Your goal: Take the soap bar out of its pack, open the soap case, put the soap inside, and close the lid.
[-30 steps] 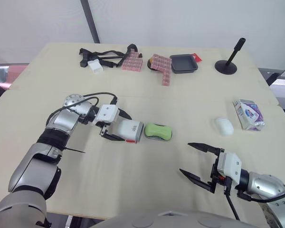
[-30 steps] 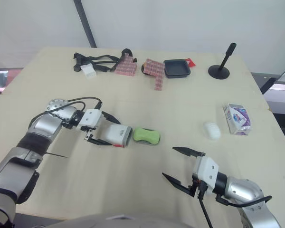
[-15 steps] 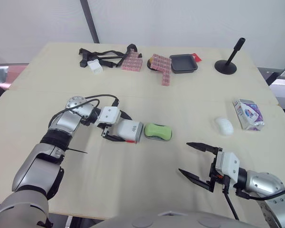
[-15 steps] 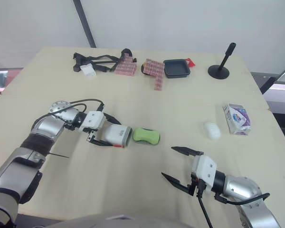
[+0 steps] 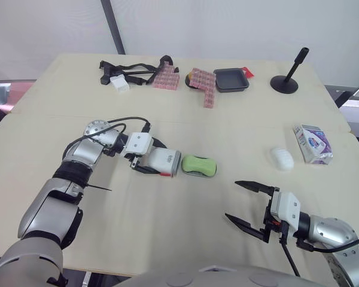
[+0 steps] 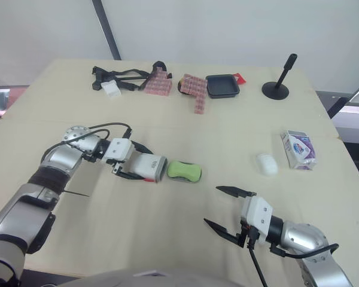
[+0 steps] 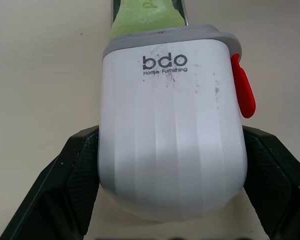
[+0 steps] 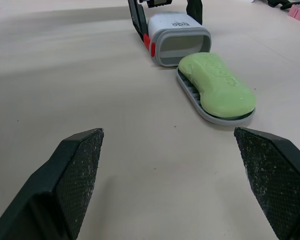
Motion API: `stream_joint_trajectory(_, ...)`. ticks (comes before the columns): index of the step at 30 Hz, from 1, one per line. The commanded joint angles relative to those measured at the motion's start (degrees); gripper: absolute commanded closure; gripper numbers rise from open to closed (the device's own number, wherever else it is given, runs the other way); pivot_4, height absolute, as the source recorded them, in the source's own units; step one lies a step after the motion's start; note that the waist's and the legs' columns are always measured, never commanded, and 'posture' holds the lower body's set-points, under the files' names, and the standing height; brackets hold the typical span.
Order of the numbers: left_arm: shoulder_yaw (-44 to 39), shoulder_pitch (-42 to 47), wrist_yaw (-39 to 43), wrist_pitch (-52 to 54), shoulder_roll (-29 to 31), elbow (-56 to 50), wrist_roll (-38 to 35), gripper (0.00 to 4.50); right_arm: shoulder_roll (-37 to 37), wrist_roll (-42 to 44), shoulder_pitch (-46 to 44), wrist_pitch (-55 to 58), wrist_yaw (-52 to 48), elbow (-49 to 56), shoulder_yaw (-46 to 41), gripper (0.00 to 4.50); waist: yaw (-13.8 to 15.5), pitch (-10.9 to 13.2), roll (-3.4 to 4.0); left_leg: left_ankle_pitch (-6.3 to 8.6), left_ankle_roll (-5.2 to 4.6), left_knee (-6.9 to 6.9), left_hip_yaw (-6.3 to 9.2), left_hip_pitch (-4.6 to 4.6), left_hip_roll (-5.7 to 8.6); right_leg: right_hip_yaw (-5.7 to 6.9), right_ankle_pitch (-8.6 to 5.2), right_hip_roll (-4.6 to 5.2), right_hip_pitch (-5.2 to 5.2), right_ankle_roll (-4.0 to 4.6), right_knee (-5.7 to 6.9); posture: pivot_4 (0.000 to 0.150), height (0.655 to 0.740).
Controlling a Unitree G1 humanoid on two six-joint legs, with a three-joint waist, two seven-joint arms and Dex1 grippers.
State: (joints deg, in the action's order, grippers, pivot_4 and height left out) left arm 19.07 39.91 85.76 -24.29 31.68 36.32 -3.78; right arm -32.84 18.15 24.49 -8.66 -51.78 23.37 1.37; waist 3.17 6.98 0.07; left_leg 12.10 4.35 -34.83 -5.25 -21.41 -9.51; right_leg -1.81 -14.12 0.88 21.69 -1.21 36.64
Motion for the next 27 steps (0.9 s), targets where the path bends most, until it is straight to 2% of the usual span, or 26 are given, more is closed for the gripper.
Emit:
stream_joint_trajectory(1, -1.2, 0.9, -0.2, -1.8, 0.5, 0.4, 0.2, 1.05, -0.8, 0.8, 0.0, -0.3, -0.2, 1.5, -0.8, 0.0, 0.0, 0.0, 0.0, 0.0, 0.0, 0.0, 0.0, 0.0, 0.0, 0.0, 0.0, 0.0, 0.0, 0.0, 0.0, 0.15, 0.74)
stream_joint_trajectory(4, -2.1, 0.3, -0.1, -1.7, 1.1, -0.7, -1.0, 1.05, -2.4, 3.8, -0.6, 3.2, -0.7, 3.1, -2.2, 0.0, 0.0, 0.0, 0.0, 0.0, 0.0, 0.0, 0.0, 0.0, 0.0, 0.0, 0.0, 0.0, 0.0, 0.0, 0.0, 0.15, 0.74)
stream_joint_trajectory(7, -3.0, -1.2, 0.4, -0.2, 2.5, -3.9, -2.5, 1.05, -7.0, 8.8, -3.1, 10.5, -1.5, 7.0, -4.8, 0.0, -0.1, 0.0, 0.03, 0.0, 0.0, 0.0, -0.01, 0.01, 0.0, -0.03, 0.0, 0.0, 0.0, 0.0, -0.01, 0.15, 0.74)
stream_joint_trajectory(10, -3.4, -3.8, 0.5, 1.6, 4.0, -8.5, -3.5, 1.05, -10.9, 11.0, -12.1, 19.5, -0.3, 7.5, -5.0, 0.0, -0.5, 0.0, 0.03, -0.02, 0.03, 0.03, -0.01, 0.04, -0.01, -0.02, 0.0, -0.01, -0.03, -0.01, -0.01, 0.15, 0.74)
stream_joint_trajectory(14, -4.5, -9.2, -1.0, 7.3, 5.3, -18.0, -5.4, 1.05, -12.6, 7.9, -30.6, 32.7, 1.1, 4.9, 2.5, 0.0, -1.1, 0.1, 0.08, -0.09, 0.11, 0.08, -0.03, 0.22, 0.0, -0.04, 0.0, -0.01, -0.15, 0.0, 0.03, 0.15, 0.74)
stream_joint_trajectory(16, -5.0, -11.5, -2.3, 9.7, 5.8, -21.3, -5.8, 1.05, -12.5, 6.2, -36.0, 37.2, 1.1, 4.6, 6.5, 0.0, -0.6, 0.1, 0.1, -0.15, 0.18, 0.2, 0.01, 0.21, -0.03, 0.03, -0.01, -0.05, -0.15, 0.02, -0.01, 0.15, 0.74)
stream_joint_trajectory(22, -5.1, -17.0, -5.0, 13.9, 7.2, -29.0, -6.2, 1.05, -8.9, 2.6, -48.5, 47.4, 1.3, 2.3, 16.9, 0.0, 0.2, 0.1, 0.14, -0.15, 0.17, 0.03, 0.03, 0.01, -0.03, 0.22, -0.01, -0.09, 0.02, 0.01, 0.02, 0.15, 0.74)
stream_joint_trajectory(27, -5.2, -20.6, -6.8, 17.1, 7.9, -34.4, -6.3, 1.05, -5.8, 0.5, -53.5, 53.0, 2.1, 0.6, 21.7, 0.0, 0.7, 0.1, 0.15, -0.15, 0.2, 0.04, 0.03, 0.02, -0.07, 0.28, -0.01, -0.06, 0.03, 0.01, -0.01, 0.15, 0.74)
